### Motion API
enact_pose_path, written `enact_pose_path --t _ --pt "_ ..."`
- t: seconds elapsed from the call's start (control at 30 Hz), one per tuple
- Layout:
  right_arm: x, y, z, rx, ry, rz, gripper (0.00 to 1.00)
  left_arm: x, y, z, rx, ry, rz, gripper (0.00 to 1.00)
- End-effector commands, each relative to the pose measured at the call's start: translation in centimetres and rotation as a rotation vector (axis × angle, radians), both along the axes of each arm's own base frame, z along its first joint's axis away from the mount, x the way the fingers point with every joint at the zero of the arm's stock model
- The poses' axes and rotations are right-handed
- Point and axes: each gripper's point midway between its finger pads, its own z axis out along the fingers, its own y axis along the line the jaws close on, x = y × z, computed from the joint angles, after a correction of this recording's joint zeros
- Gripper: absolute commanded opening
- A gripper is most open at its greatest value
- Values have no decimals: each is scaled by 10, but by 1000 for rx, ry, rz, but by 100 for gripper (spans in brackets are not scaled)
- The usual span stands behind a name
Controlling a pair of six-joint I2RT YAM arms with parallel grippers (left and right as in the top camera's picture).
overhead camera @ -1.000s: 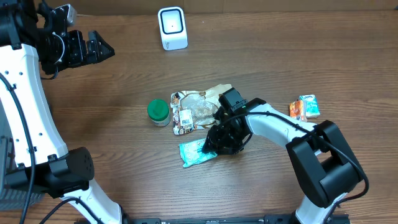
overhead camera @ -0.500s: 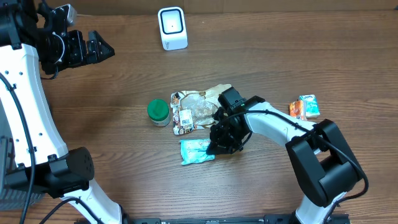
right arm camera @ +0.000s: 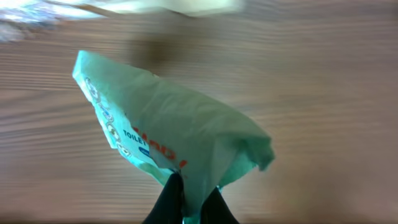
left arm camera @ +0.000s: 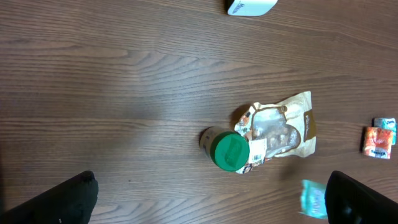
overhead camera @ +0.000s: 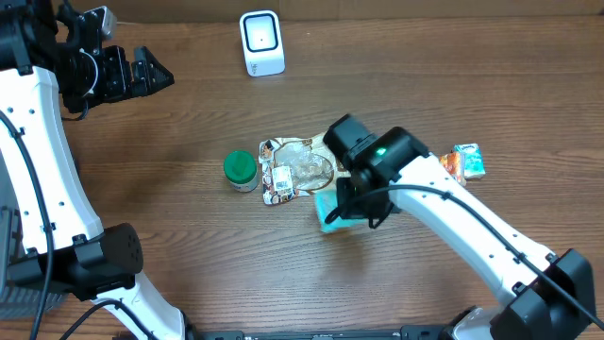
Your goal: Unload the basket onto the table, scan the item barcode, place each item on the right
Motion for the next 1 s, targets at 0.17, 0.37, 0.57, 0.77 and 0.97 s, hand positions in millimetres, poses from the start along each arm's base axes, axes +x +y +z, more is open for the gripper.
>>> enact_pose_path --t 0.17,0.37,0.57,0.77,0.97 --pt "8 -83 8 -615 -117 -145 4 -1 -2 5 17 -19 -22 100" --pt "17 -75 -32 -689 -45 -115 4 -1 -2 5 17 -20 -22 99" --pt "9 -76 -54 -786 33 -83 4 -1 -2 5 17 -20 -22 100" --pt "4 -53 -52 -759 7 -25 4 -1 -2 5 17 -20 -22 100" --pt "-14 2 -68 -592 44 134 21 -1 -1 5 17 -19 -20 100"
